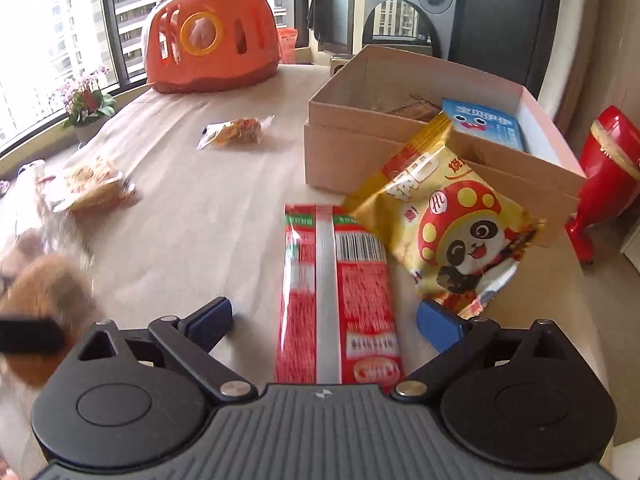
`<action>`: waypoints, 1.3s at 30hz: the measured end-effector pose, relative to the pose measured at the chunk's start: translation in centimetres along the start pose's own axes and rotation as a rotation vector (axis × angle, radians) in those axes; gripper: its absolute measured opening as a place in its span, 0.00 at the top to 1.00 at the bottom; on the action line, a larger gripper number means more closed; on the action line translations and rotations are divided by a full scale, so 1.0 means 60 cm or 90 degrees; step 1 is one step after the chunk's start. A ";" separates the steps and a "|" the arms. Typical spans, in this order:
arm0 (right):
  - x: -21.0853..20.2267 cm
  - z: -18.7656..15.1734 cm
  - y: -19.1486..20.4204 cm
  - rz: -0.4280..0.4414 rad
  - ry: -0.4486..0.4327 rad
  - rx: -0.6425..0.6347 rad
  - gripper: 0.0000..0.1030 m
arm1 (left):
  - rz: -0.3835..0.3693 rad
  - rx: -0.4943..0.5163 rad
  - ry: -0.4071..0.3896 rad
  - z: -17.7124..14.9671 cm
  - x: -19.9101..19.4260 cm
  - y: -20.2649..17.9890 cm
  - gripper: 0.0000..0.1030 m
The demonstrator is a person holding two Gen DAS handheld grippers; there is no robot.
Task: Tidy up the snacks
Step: 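Grasp the red-wrapped bar with the right gripper and lift it, then carry the bread packet and red bar into the pink box and release both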
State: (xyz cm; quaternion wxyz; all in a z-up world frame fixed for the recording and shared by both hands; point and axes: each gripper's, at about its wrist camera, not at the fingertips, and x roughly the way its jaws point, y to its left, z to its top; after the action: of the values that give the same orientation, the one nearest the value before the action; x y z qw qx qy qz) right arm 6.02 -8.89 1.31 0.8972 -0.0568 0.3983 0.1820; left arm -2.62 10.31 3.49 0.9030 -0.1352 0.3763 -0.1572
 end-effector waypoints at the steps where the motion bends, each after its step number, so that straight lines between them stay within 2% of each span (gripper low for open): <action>1: 0.000 0.003 0.002 0.000 -0.002 -0.001 0.13 | 0.001 0.003 0.003 -0.001 0.001 -0.002 0.44; 2: -0.004 0.004 0.005 0.005 -0.005 -0.005 0.26 | 0.001 0.007 0.007 -0.002 0.002 -0.003 0.44; 3: -0.011 0.003 0.009 0.004 -0.006 -0.013 0.34 | 0.001 0.009 0.010 -0.003 0.004 -0.005 0.44; 4: -0.019 0.001 0.012 0.009 -0.005 -0.021 0.50 | 0.001 0.010 0.012 -0.003 0.005 -0.007 0.44; 12: -0.112 -0.042 -0.010 0.039 -0.013 -0.011 0.54 | -0.016 0.024 0.021 -0.008 0.010 -0.020 0.44; 15: -0.146 -0.044 -0.034 0.030 -0.039 0.006 0.54 | -0.020 0.024 0.025 -0.009 0.014 -0.024 0.44; 17: -0.155 -0.040 -0.052 0.001 -0.064 0.018 0.54 | -0.023 0.023 0.031 -0.010 0.018 -0.026 0.44; 19: -0.148 -0.028 -0.085 -0.032 -0.077 0.054 0.54 | -0.024 0.024 0.035 -0.011 0.019 -0.028 0.44; 21: -0.132 -0.013 -0.134 -0.054 -0.070 0.125 0.54 | -0.034 0.015 0.036 -0.009 0.017 -0.027 0.44; 24: -0.132 0.001 -0.171 -0.026 -0.073 0.169 0.54 | -0.088 -0.015 0.026 0.012 0.004 -0.025 0.44; 26: -0.148 0.013 -0.169 -0.019 -0.087 0.152 0.54 | -0.115 -0.012 -0.001 0.047 -0.009 -0.036 0.44; 29: -0.193 0.051 -0.172 -0.023 -0.146 0.132 0.55 | -0.138 0.036 -0.068 0.129 -0.020 -0.069 0.44; 31: -0.216 0.094 -0.182 -0.017 -0.186 0.134 0.54 | -0.150 0.061 -0.099 0.198 0.004 -0.092 0.44; 33: -0.221 0.136 -0.199 -0.010 -0.210 0.136 0.54 | -0.155 0.050 -0.115 0.261 0.053 -0.102 0.44; 35: -0.204 0.174 -0.212 -0.017 -0.218 0.140 0.54 | -0.176 0.008 -0.104 0.316 0.121 -0.096 0.43; 37: -0.165 0.213 -0.223 -0.021 -0.199 0.161 0.54 | -0.173 -0.027 -0.046 0.364 0.209 -0.082 0.43; 38: -0.141 0.231 -0.229 -0.022 -0.191 0.167 0.53 | -0.149 -0.032 -0.025 0.379 0.245 -0.076 0.45; 39: -0.115 0.248 -0.234 -0.020 -0.179 0.167 0.50 | -0.104 -0.024 -0.014 0.389 0.270 -0.071 0.46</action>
State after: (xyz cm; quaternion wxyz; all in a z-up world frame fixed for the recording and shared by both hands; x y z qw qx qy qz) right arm 17.34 -20.19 15.85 0.9465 0.0803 0.2884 0.1206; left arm 24.28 3.11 10.56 0.8885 -0.1845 0.3568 -0.2220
